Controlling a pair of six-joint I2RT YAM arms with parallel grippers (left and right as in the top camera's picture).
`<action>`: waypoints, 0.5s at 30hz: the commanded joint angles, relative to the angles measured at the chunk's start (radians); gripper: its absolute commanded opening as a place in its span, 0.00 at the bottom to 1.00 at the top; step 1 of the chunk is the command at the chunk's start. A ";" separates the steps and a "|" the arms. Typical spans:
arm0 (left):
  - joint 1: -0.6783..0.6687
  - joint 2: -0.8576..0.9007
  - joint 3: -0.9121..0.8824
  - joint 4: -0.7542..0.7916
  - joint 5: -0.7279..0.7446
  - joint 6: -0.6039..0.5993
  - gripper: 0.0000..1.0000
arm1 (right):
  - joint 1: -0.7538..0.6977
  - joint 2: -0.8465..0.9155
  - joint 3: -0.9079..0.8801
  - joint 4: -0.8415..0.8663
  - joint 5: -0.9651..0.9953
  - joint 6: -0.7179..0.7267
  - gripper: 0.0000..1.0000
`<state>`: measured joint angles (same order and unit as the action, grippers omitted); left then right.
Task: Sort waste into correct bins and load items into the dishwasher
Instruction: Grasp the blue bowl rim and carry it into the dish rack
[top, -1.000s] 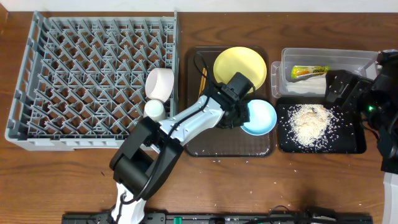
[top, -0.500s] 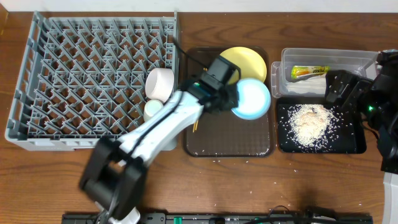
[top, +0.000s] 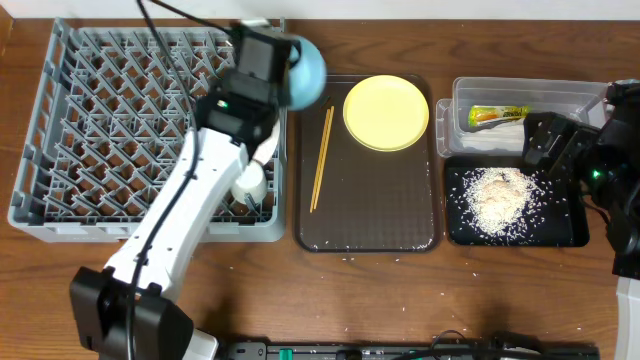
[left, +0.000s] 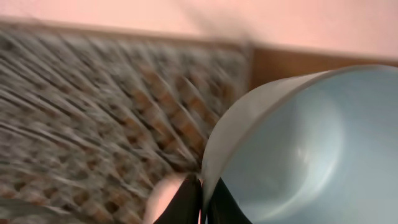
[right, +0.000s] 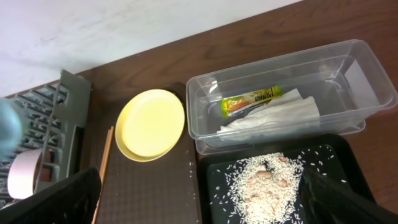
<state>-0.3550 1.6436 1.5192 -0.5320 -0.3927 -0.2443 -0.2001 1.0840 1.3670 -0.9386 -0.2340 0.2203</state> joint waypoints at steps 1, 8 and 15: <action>0.006 0.004 0.050 0.059 -0.275 0.157 0.08 | -0.005 -0.001 0.009 -0.001 0.006 0.011 0.99; 0.006 0.088 0.049 0.456 -0.673 0.426 0.09 | -0.005 -0.001 0.009 -0.001 0.006 0.011 0.99; 0.006 0.232 0.049 0.556 -0.764 0.525 0.09 | -0.005 -0.001 0.009 -0.001 0.006 0.011 0.99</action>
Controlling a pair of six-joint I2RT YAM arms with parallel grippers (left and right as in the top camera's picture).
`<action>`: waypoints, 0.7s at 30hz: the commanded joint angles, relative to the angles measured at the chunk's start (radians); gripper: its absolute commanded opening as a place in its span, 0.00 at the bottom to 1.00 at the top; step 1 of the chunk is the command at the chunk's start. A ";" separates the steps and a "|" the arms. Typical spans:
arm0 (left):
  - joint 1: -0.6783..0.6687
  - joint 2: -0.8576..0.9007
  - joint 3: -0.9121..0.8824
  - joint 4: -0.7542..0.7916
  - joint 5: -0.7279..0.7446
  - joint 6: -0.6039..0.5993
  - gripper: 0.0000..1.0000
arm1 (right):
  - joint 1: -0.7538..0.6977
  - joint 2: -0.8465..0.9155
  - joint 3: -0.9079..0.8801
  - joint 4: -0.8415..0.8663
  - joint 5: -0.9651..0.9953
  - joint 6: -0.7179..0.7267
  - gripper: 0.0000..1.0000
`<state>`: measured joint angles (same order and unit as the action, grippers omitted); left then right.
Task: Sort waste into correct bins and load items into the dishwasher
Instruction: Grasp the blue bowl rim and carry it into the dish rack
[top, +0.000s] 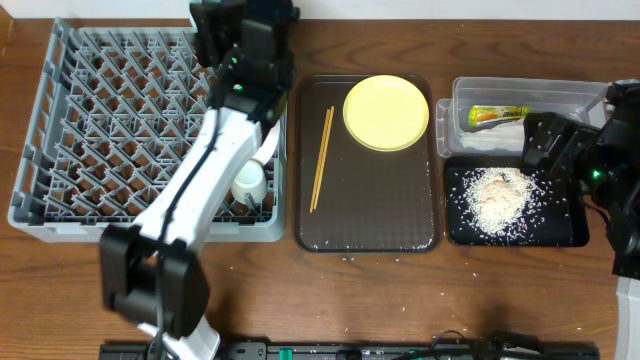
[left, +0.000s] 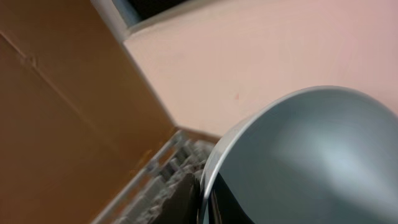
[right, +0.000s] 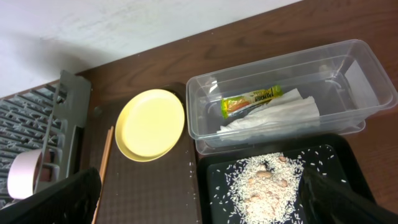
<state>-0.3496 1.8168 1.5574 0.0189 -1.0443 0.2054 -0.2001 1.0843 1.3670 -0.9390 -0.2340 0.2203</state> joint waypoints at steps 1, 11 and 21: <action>0.001 0.083 0.011 0.005 -0.125 0.076 0.09 | -0.005 -0.002 0.009 0.000 0.006 0.011 0.99; 0.017 0.239 0.011 0.019 -0.199 0.090 0.09 | -0.005 -0.002 0.009 0.000 0.006 0.011 0.99; 0.042 0.317 0.011 0.046 -0.190 0.090 0.09 | -0.005 -0.002 0.009 0.000 0.006 0.011 0.99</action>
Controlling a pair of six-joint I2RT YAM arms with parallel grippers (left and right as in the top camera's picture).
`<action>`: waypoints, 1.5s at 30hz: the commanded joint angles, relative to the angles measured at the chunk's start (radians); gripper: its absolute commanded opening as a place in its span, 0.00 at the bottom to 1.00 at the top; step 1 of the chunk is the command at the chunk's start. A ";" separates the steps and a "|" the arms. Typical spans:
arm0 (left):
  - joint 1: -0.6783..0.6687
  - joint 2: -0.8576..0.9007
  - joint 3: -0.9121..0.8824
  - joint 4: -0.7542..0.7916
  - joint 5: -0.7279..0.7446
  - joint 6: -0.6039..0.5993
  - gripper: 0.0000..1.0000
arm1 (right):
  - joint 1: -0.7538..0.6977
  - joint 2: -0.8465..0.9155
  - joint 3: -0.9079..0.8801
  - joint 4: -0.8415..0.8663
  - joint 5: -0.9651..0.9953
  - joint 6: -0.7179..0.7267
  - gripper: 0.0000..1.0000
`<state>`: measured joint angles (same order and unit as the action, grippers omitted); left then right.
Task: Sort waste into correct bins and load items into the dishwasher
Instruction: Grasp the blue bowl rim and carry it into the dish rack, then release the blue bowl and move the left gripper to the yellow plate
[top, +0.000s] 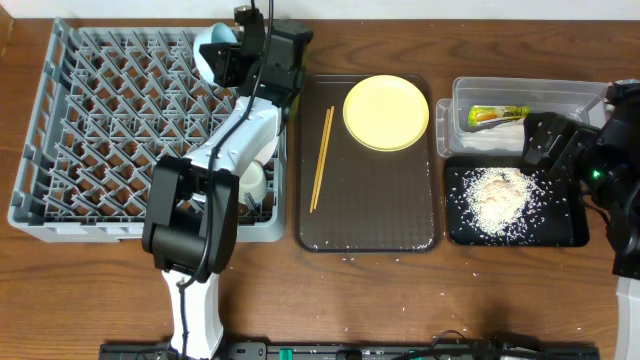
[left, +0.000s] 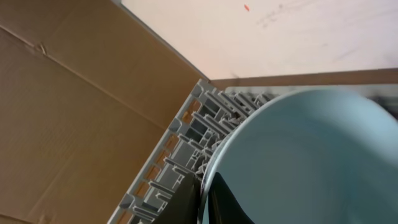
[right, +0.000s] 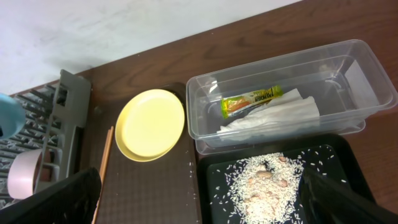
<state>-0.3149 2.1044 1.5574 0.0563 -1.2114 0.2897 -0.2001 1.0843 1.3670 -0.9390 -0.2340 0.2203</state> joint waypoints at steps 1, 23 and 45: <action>0.008 0.034 0.011 0.011 -0.014 0.006 0.09 | -0.005 -0.002 0.009 0.000 0.006 0.011 0.99; -0.050 0.041 0.008 -0.137 -0.010 0.001 0.15 | -0.005 -0.002 0.009 0.000 0.006 0.011 0.99; -0.171 0.041 0.008 -0.261 0.110 -0.132 0.53 | -0.005 -0.002 0.009 0.000 0.006 0.011 0.99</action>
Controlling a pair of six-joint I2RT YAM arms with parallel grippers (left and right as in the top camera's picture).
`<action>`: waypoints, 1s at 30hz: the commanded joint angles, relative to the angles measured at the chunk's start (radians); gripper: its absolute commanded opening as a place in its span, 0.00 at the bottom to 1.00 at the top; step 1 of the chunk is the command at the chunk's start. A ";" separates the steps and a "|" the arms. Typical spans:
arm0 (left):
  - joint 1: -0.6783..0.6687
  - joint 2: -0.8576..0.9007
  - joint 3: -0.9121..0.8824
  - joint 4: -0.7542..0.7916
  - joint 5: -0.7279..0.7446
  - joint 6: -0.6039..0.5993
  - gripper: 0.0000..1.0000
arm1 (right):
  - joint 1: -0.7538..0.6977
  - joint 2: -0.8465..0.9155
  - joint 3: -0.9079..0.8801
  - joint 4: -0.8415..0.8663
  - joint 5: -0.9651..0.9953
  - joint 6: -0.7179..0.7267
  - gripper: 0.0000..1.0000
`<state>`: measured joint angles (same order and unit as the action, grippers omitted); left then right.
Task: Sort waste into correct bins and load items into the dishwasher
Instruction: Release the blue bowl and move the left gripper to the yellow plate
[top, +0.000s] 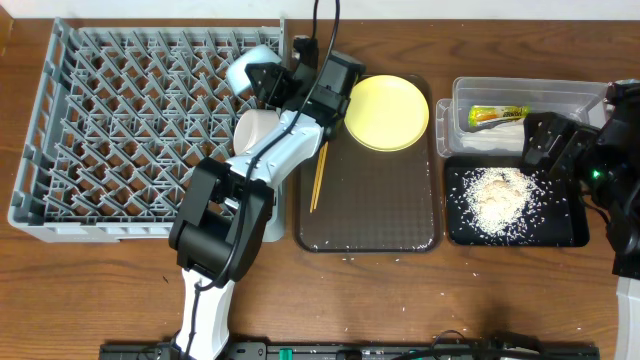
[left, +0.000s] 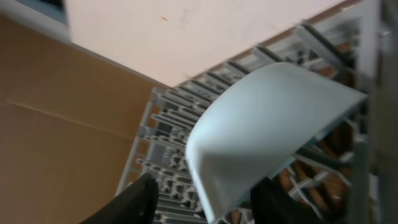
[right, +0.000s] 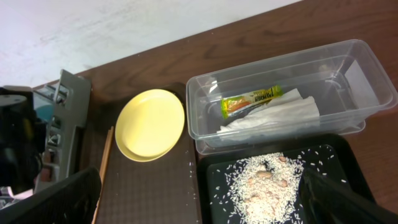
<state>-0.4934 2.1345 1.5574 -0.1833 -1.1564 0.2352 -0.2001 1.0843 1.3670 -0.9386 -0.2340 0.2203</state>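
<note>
A light blue bowl (top: 248, 68) stands on edge among the tines at the back right of the grey dish rack (top: 60, 130). In the left wrist view the bowl (left: 267, 118) sits just ahead of my left gripper (left: 205, 208), whose fingers (left: 134, 202) are spread wide to either side of it. Seen from overhead, that left gripper (top: 276, 82) is open beside the bowl. A yellow plate (top: 386, 112) and chopsticks (top: 322, 158) lie on the brown tray (top: 370, 215). My right gripper (top: 546, 142) hovers open over the black tray's back edge, holding nothing.
A pale cup (top: 254, 128) lies in the rack near its right wall. The clear bin (top: 580, 95) holds a snack wrapper (top: 497, 115) and a napkin. The black tray (top: 570, 230) carries a heap of rice (top: 497, 195). Rice grains dot the table front.
My left gripper, then shut on the bowl's rim over the rack's back edge, now stands open. The bowl rests on edge in the rack's back right corner. The right arm has not moved.
My left gripper held the blue bowl above the rack's right side, then against the back wall, then over the rack's back edge. Now the bowl stands in the rack's back right corner and the gripper is open. The right arm stayed still throughout.
</note>
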 joint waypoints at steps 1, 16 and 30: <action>0.009 0.011 0.008 -0.037 0.074 -0.097 0.55 | -0.005 -0.002 0.009 -0.001 0.006 0.011 0.99; 0.011 -0.194 0.010 -0.136 0.560 -0.238 0.72 | -0.005 -0.002 0.009 -0.001 0.006 0.011 0.99; -0.016 -0.217 -0.019 -0.347 1.175 -0.970 0.59 | -0.005 -0.002 0.009 -0.001 0.006 0.011 0.99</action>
<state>-0.4934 1.8442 1.5631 -0.5194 -0.0864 -0.4965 -0.2001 1.0843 1.3670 -0.9386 -0.2337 0.2207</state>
